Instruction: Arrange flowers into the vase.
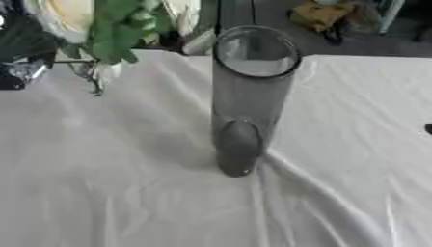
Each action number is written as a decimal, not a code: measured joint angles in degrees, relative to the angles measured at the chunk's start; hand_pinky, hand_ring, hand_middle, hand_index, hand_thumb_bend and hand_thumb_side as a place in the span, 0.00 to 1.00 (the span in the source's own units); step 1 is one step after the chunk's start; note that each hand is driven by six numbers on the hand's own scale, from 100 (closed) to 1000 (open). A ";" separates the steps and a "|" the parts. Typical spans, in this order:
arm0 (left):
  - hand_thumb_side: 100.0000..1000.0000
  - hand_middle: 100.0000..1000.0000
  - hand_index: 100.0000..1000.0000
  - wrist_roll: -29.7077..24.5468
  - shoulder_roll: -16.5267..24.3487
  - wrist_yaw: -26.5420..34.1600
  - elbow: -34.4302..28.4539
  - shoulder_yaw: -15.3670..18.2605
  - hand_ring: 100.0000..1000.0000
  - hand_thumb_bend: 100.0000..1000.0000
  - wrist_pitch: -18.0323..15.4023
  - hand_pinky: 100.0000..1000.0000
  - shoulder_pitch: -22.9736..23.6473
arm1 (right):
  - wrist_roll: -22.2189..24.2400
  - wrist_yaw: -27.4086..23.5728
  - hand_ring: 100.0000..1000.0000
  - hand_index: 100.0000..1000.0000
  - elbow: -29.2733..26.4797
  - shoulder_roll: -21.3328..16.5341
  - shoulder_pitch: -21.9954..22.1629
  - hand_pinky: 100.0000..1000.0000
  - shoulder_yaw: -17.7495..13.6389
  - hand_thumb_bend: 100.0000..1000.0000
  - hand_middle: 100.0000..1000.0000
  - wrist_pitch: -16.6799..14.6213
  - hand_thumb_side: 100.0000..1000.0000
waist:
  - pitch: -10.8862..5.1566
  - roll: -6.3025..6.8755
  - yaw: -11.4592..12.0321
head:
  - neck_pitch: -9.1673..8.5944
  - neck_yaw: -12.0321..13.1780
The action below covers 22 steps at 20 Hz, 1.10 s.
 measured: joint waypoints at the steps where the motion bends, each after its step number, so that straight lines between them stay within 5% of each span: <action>1: 0.50 0.00 0.29 0.88 -0.01 1.10 -0.15 0.11 0.00 0.00 0.70 0.00 -0.11 | -0.03 -0.08 0.93 0.43 0.00 0.00 0.02 0.78 0.00 0.00 0.23 -0.02 0.99 | -0.25 0.00 0.00 | 0.02 -0.11; 9: 0.48 0.00 0.30 4.88 -1.47 13.41 -1.88 0.45 0.00 0.00 6.67 0.00 -3.16 | -0.13 -1.20 0.92 0.43 0.00 -0.61 0.49 0.77 0.03 0.00 0.23 -0.12 0.98 | -1.93 0.00 -0.19 | 1.03 -0.87; 16: 0.49 0.00 0.30 5.47 -2.98 17.86 -2.57 0.45 0.00 0.00 8.95 0.00 -5.46 | 0.03 -1.92 0.92 0.43 0.00 -1.06 0.51 0.77 0.29 0.00 0.23 0.19 0.99 | -2.76 0.03 -1.18 | 1.71 -0.77; 22: 0.51 0.00 0.30 6.20 -8.57 21.79 -0.96 0.42 0.00 0.00 10.87 0.00 -11.51 | 0.20 -2.88 0.92 0.43 0.00 -1.68 0.67 0.77 0.39 0.00 0.23 1.31 0.99 | -3.65 1.52 -2.24 | 2.45 -0.29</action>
